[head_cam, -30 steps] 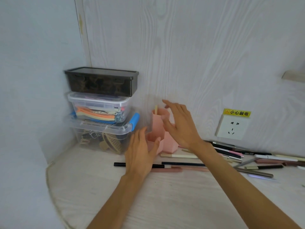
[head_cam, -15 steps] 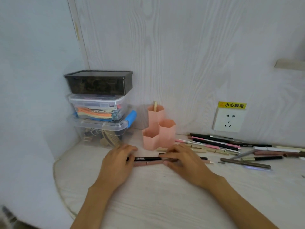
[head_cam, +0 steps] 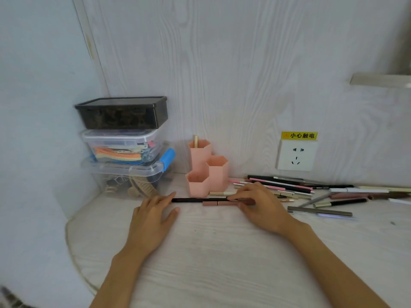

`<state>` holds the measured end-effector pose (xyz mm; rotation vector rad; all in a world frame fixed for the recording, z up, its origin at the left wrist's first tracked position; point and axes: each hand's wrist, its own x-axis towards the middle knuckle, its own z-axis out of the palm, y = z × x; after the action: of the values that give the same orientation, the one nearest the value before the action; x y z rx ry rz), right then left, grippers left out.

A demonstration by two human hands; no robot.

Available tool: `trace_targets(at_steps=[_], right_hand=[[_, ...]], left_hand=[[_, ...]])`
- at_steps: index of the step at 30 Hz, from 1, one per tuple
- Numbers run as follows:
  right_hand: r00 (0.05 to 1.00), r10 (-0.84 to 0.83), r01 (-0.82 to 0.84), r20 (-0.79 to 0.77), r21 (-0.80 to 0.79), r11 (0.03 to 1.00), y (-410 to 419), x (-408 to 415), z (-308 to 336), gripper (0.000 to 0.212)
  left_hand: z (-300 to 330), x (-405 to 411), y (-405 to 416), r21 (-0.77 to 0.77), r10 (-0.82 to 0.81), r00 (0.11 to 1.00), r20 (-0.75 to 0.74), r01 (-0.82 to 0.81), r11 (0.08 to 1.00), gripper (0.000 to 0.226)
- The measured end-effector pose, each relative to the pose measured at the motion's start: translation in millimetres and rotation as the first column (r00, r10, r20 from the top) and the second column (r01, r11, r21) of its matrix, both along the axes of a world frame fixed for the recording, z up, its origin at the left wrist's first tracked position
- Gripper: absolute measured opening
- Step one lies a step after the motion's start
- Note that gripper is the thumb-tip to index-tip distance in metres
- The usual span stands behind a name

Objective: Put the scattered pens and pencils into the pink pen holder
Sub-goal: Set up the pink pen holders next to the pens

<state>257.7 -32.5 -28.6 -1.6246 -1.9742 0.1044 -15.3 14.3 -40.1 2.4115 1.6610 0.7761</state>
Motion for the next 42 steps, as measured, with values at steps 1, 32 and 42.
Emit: trace_targets(at_steps=[1,32,42], right_hand=[[1.000,-0.003,0.003,-0.011,0.001,1.000,-0.3,0.1,0.4,0.031],[0.998,-0.016,0.020,-0.056,0.072,0.997,0.1,-2.0,-5.3,0.016],[0.998,0.017,-0.027,0.061,0.166,0.986,0.1,-4.8,-0.1,0.014]], left_hand=[[0.1,0.8,0.3,-0.008,-0.006,1.000,-0.006,0.005,1.000,0.039],[71.4,87.3,57.8,0.341,-0.070,0.997,0.033,0.055,0.938,0.052],[10.7,77.7,21.0,0.000,0.004,0.833,0.553,-0.005,1.000,0.072]])
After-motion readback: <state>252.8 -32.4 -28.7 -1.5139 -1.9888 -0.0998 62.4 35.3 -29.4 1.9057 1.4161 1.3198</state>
